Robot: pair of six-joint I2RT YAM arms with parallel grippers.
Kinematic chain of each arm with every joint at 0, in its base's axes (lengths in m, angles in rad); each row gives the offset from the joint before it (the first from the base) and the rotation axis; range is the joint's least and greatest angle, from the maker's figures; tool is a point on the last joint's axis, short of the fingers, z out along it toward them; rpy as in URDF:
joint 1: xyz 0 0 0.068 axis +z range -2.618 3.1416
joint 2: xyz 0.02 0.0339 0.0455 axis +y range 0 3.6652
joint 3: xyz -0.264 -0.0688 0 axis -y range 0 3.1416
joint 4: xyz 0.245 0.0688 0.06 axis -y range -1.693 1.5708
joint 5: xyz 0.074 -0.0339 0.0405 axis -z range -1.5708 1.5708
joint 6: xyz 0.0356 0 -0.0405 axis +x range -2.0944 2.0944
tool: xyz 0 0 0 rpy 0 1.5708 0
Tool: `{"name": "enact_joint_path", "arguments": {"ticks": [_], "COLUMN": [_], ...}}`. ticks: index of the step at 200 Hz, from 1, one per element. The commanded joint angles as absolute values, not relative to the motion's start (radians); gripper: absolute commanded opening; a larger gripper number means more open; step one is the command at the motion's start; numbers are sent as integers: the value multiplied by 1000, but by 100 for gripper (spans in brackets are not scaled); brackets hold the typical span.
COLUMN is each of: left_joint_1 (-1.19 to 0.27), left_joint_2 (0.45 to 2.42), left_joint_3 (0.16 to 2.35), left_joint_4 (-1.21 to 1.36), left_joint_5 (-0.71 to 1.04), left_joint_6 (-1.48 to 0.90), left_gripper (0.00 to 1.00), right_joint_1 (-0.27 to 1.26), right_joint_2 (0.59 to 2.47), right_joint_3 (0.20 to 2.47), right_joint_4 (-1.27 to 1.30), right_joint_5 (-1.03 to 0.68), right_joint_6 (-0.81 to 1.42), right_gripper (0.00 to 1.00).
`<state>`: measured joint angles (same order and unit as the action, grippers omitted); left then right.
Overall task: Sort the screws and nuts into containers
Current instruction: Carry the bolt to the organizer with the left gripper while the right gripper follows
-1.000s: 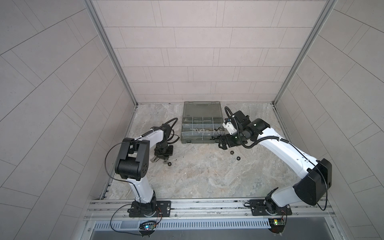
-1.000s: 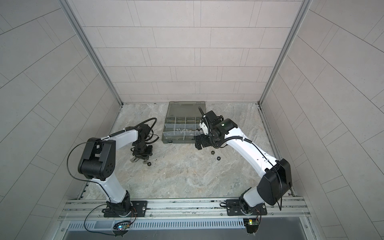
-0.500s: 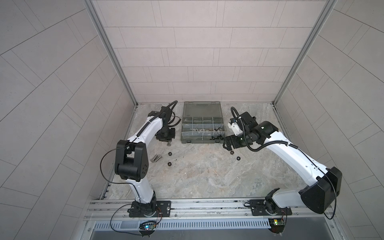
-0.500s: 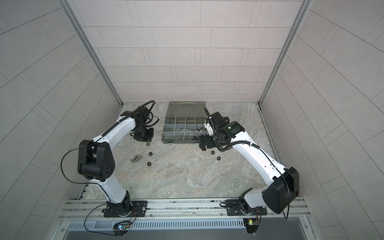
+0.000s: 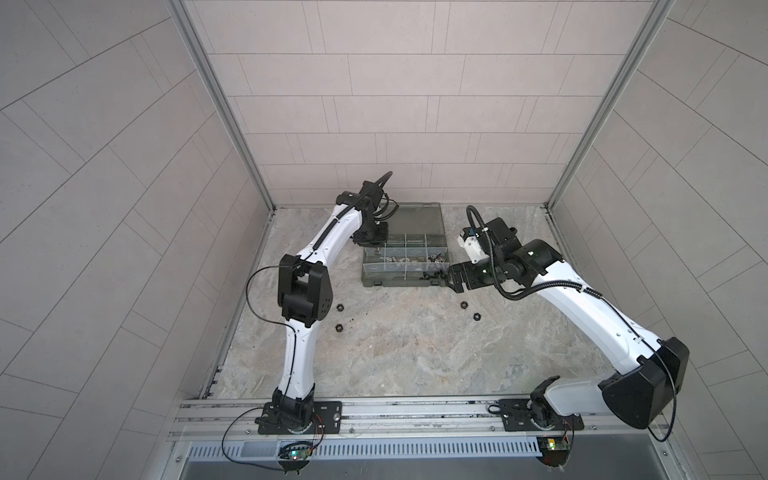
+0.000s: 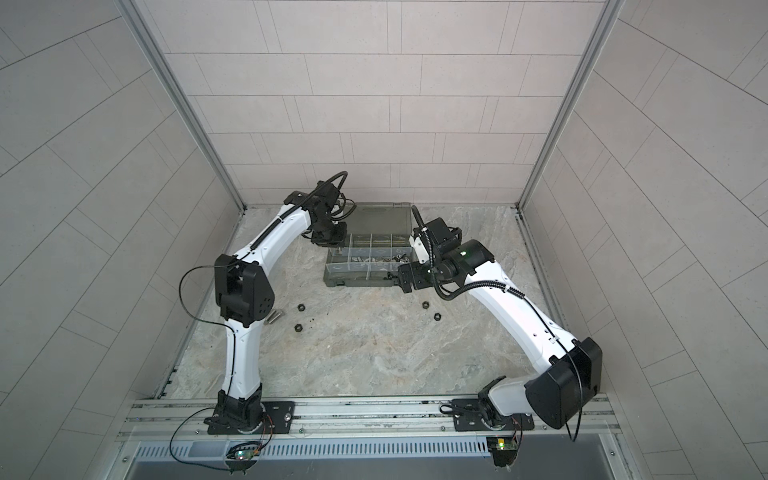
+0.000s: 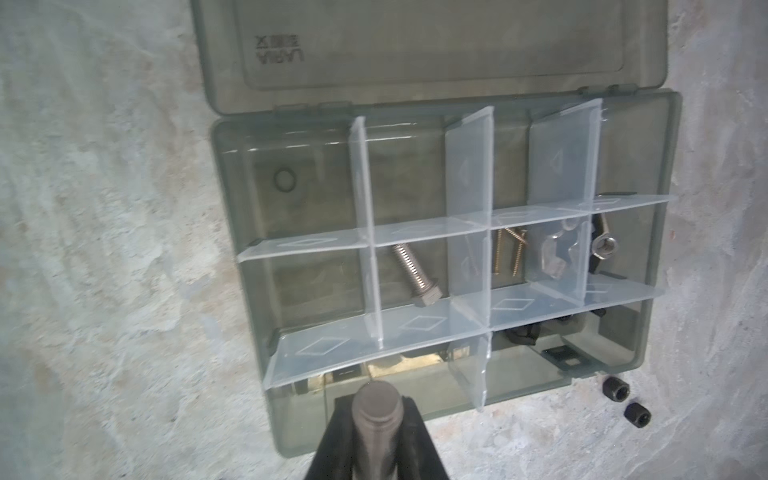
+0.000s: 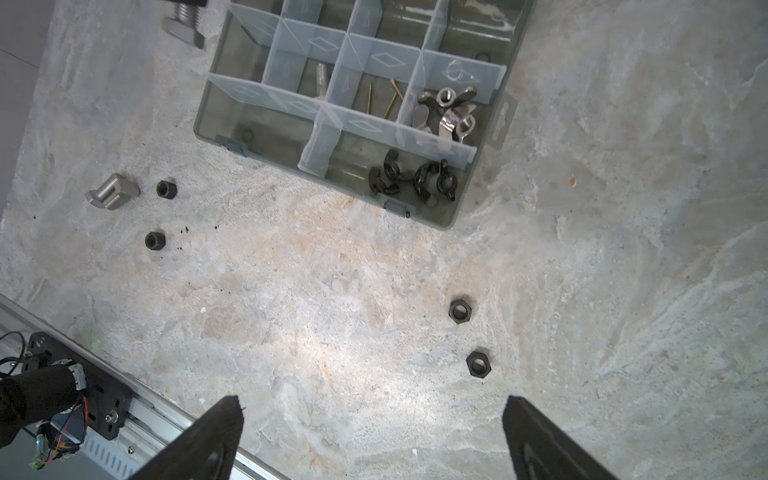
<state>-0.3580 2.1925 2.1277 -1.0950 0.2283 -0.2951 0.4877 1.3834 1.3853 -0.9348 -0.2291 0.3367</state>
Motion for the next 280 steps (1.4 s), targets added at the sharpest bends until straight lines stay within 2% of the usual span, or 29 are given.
{"name": "enact_joint_path", "arguments": {"ticks": [1,96,280], "left_joint_1": [-387,-418,-398], "left_joint_2": [2242,2319,2452], "left_joint_3": [2195,2210,2289], "left_joint_4": [-1140,-1093,-1057], "left_joint_5": [254,283,298], "left_joint_6": [-322,-331,-295], "left_gripper": [16,16,16], "right_joint_1": [485,482,472], "right_joint_2": [1425,1669,1779], "right_joint_3": [1423,1603,1696], "right_joint_4": [-904,-812,-864], "right_joint_5": [-228,-263,-272], "right_joint_6": [331,360,347], "right_gripper": [99,99,99]}}
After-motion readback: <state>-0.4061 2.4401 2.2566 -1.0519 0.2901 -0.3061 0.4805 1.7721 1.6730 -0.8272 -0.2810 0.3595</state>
